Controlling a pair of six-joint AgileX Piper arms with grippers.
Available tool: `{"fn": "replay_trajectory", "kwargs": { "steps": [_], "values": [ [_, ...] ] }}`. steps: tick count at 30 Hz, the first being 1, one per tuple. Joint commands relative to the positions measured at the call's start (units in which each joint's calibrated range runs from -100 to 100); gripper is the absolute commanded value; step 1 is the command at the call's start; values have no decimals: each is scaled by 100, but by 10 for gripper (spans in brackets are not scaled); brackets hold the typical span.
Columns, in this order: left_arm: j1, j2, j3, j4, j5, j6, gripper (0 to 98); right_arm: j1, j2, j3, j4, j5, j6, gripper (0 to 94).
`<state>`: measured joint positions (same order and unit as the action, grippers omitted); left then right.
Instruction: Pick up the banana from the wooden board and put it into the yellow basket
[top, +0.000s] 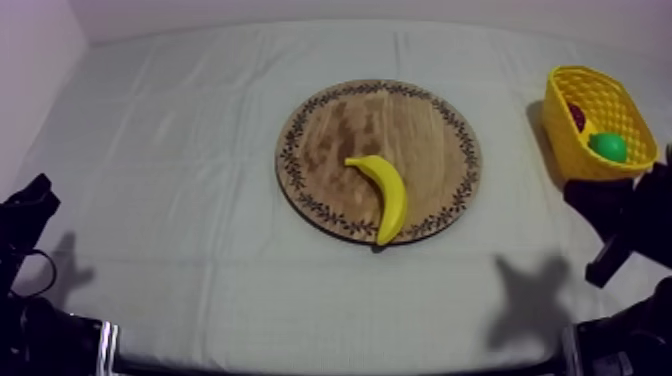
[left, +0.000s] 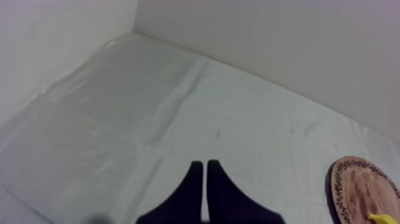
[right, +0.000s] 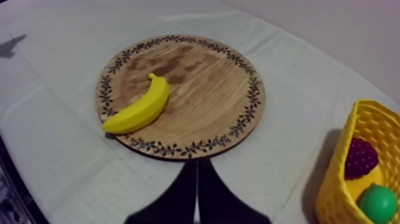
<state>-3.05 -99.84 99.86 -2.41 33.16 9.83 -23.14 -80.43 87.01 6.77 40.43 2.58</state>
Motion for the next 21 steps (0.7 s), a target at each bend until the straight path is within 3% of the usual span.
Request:
{"fn": "replay_trajectory", "kwargs": {
  "steps": [1,9,16,21],
  "values": [
    [-2,2,3,-1,-1,0,1,-185,1267,-1322,212,718,-307,5],
    [-2,2,3,-1,-1,-1,1,-627,3492,-4564,513,3100,-714,5],
    [-2,2,3,-1,-1,1,1,-509,5036,-6580,231,4577,-528,5],
    [-2,2,3,-1,-1,-2,1,-519,5888,-7464,133,5312,-623,4]
  ]
}}
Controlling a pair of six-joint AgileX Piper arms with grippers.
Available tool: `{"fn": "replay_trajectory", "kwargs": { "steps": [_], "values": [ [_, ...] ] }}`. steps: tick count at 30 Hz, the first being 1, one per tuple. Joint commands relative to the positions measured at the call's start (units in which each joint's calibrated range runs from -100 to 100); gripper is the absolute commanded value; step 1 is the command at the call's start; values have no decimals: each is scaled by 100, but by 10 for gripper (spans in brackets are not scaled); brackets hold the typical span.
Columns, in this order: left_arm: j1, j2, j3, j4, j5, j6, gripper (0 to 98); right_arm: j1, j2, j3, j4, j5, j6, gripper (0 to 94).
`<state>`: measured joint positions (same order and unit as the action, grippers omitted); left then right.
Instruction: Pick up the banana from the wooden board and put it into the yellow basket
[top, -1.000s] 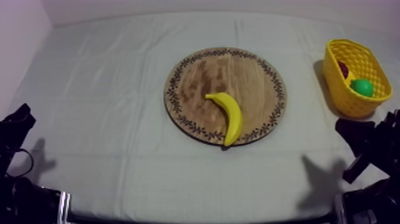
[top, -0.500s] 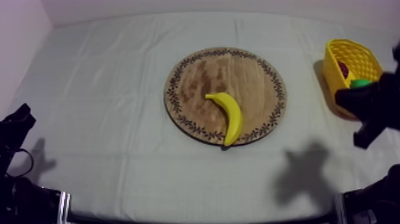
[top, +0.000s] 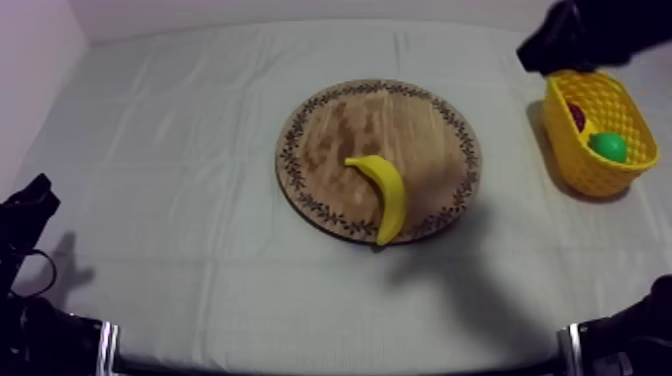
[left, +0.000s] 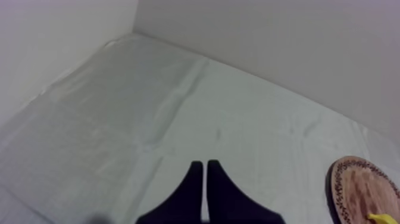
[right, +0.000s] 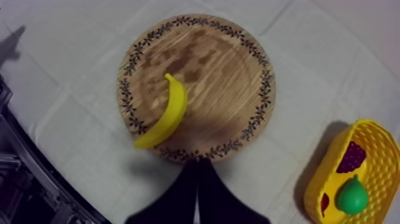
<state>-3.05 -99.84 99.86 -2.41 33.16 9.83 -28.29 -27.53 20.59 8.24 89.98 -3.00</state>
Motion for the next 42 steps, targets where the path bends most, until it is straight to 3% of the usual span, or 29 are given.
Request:
{"fn": "replay_trajectory", "kwargs": {
  "steps": [1,22,33,39,42],
  "values": [
    [-2,2,3,-1,-1,-2,1,-7,745,-958,-33,464,-103,4],
    [-2,2,3,-1,-1,-4,1,-256,2683,-2196,-308,752,-1023,21],
    [-2,2,3,-1,-1,-4,1,-120,2735,-2353,-407,776,-1176,416],
    [-2,2,3,-1,-1,-4,1,-27,2791,-2257,-740,776,-750,646],
    [-2,2,3,-1,-1,-4,1,24,2861,-2142,-881,776,-640,705]
  ]
}}
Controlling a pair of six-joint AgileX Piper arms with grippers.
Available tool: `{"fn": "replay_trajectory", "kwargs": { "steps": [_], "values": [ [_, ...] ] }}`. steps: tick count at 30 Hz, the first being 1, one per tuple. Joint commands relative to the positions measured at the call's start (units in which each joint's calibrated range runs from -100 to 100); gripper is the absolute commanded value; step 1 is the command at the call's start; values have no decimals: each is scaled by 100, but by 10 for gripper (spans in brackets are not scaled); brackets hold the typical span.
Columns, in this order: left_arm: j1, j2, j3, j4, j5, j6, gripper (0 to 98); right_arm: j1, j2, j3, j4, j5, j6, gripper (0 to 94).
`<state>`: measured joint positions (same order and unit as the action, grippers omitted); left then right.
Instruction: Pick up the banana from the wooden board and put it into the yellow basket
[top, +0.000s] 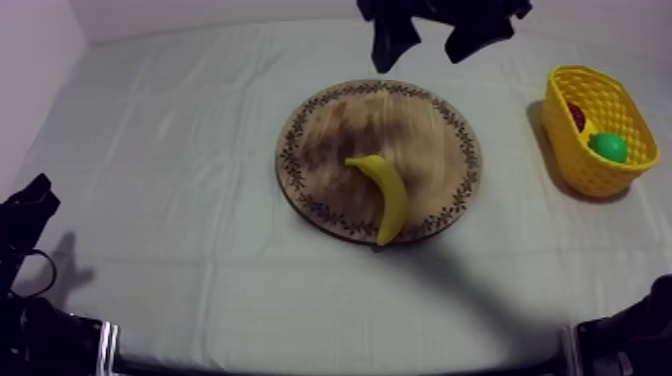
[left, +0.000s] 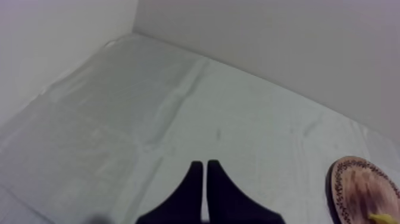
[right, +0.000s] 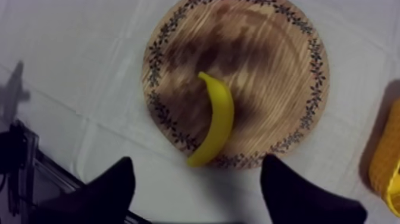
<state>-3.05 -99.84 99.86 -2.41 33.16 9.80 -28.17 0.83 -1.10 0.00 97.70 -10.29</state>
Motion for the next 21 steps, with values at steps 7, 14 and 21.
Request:
{"fn": "replay_trajectory", "kwargs": {
  "steps": [7,14,21],
  "values": [
    [-2,2,3,-1,-1,0,1,59,310,222,-168,-16,51,780],
    [-2,2,3,-1,-1,0,1,60,742,485,-199,-115,-88,815],
    [-2,2,3,-1,-1,0,1,80,1251,803,-276,-376,-183,813]
  ]
}}
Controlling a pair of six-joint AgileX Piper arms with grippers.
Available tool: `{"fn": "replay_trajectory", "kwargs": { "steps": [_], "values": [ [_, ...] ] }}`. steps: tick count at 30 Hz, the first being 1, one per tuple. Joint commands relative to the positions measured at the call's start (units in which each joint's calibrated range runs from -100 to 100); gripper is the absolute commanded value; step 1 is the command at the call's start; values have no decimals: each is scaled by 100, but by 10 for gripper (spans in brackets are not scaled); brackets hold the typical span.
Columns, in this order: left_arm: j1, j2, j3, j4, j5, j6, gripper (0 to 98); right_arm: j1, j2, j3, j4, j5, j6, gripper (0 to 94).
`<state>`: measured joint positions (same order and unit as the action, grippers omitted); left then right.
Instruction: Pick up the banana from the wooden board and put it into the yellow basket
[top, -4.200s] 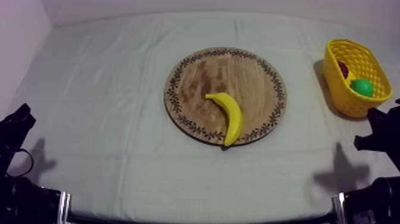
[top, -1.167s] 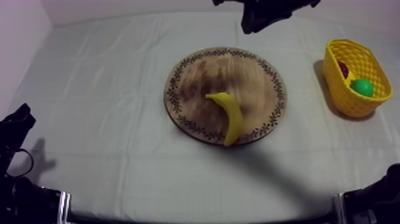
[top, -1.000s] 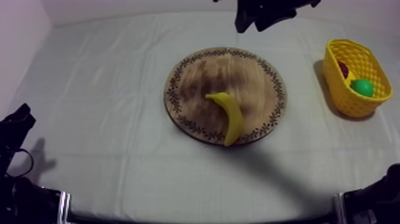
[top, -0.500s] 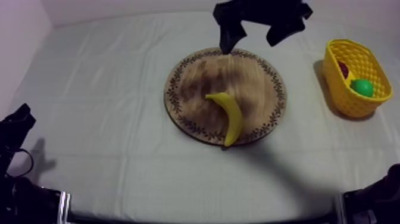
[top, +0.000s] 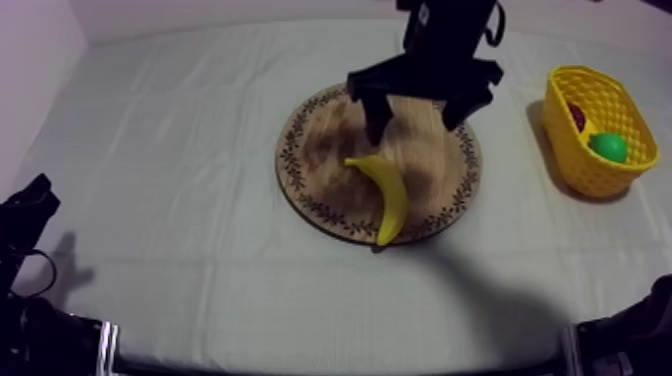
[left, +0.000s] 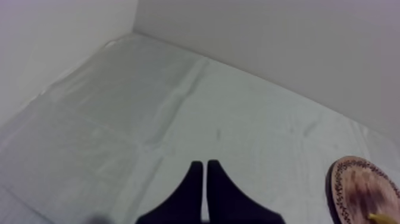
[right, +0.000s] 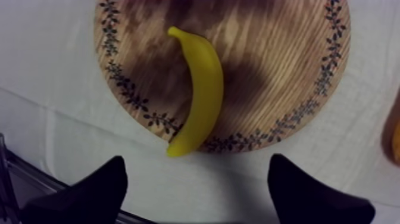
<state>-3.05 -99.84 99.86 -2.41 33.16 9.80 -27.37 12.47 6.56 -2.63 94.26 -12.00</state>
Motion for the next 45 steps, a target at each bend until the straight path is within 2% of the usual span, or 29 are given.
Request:
{"fn": "replay_trajectory", "kwargs": {
  "steps": [1,22,32,45],
  "values": [
    [-2,2,3,-1,-1,0,1,6,163,77,-22,-93,-27,810],
    [-2,2,3,-1,-1,0,1,124,1876,-29,-174,-1011,-190,744],
    [-2,2,3,-1,-1,0,1,72,2159,7,-274,-1192,-219,722],
    [-2,2,3,-1,-1,1,1,86,2301,177,-319,-1465,-228,481]
  ]
}}
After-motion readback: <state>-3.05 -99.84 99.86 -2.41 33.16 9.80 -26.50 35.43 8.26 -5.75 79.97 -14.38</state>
